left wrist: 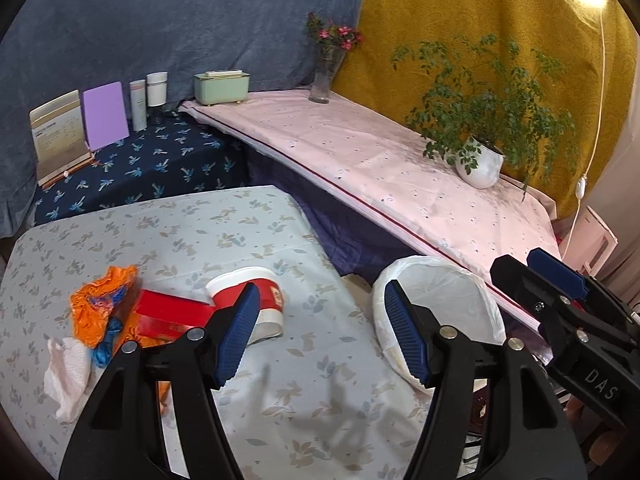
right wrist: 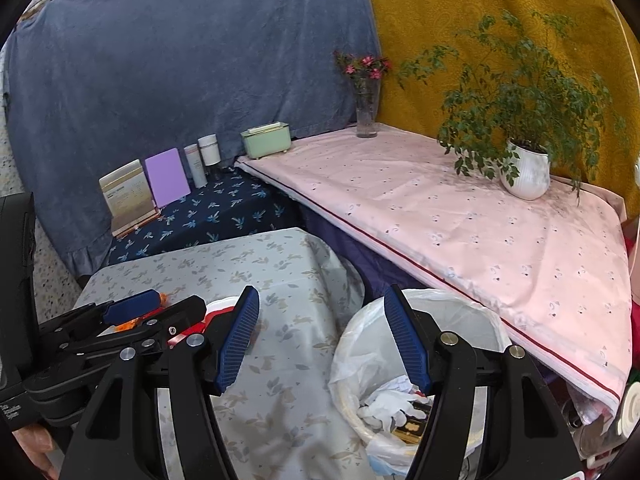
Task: Collect trash
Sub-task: 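Move both tools back over the remaining trash on the table, then grasp the white tissue with the left gripper while the right gripper grasps the orange bag, then carry the tissue and orange bag over the trash bin and open both grippers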
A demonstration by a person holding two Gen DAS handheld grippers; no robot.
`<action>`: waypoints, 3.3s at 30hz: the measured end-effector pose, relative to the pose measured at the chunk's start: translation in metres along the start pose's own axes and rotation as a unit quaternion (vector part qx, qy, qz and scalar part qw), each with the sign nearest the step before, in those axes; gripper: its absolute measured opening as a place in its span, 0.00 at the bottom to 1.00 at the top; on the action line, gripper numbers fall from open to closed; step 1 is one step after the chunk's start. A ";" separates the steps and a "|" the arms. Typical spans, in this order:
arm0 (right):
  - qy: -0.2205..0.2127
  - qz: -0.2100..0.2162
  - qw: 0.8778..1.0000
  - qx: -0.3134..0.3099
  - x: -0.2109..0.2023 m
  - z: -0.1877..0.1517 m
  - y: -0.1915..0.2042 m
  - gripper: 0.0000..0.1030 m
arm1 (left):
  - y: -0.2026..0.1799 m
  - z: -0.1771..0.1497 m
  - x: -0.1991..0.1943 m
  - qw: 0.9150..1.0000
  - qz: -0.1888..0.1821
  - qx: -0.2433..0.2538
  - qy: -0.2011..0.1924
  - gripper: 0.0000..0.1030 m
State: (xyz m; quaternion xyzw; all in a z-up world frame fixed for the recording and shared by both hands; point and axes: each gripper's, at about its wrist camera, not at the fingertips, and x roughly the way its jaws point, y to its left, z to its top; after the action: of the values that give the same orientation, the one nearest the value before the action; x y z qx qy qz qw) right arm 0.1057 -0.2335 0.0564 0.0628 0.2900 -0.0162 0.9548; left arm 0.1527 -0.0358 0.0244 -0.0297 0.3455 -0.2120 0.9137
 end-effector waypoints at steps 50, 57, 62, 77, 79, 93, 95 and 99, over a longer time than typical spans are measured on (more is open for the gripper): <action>0.204 0.156 0.964 -0.071 0.156 -0.113 0.223 0.61 | 0.242 -0.111 -0.009 0.970 0.158 -0.153 0.108 0.41; 0.233 0.172 0.954 -0.070 0.170 -0.127 0.231 0.28 | 0.239 -0.114 -0.005 0.972 0.141 -0.147 0.113 0.07; 0.215 0.188 0.955 -0.083 0.156 -0.122 0.234 0.20 | 0.232 -0.108 -0.016 0.974 0.142 -0.145 0.097 0.05; 0.097 0.214 0.969 -0.075 0.072 -0.057 0.210 0.19 | 0.184 -0.068 -0.061 0.984 0.127 -0.118 0.032 0.05; 0.082 0.209 0.972 -0.070 0.063 -0.049 0.202 0.19 | 0.175 -0.062 -0.064 0.986 0.123 -0.111 0.025 0.05; 0.024 0.134 0.991 0.000 0.026 -0.018 0.091 0.19 | 0.086 -0.023 -0.052 0.996 0.075 -0.044 0.003 0.05; 0.021 0.121 0.992 0.012 0.023 -0.019 0.072 0.20 | 0.072 -0.020 -0.046 0.997 0.066 -0.034 0.004 0.05; 0.017 0.097 0.995 0.031 0.020 -0.021 0.041 0.20 | 0.043 -0.016 -0.032 0.999 0.043 -0.015 0.010 0.05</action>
State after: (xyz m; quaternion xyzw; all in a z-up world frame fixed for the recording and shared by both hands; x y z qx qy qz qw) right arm 0.1137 -0.1901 0.0321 0.1200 0.2984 0.0686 0.9444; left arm 0.1367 0.0177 0.0240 -0.0267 0.3591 -0.1677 0.9177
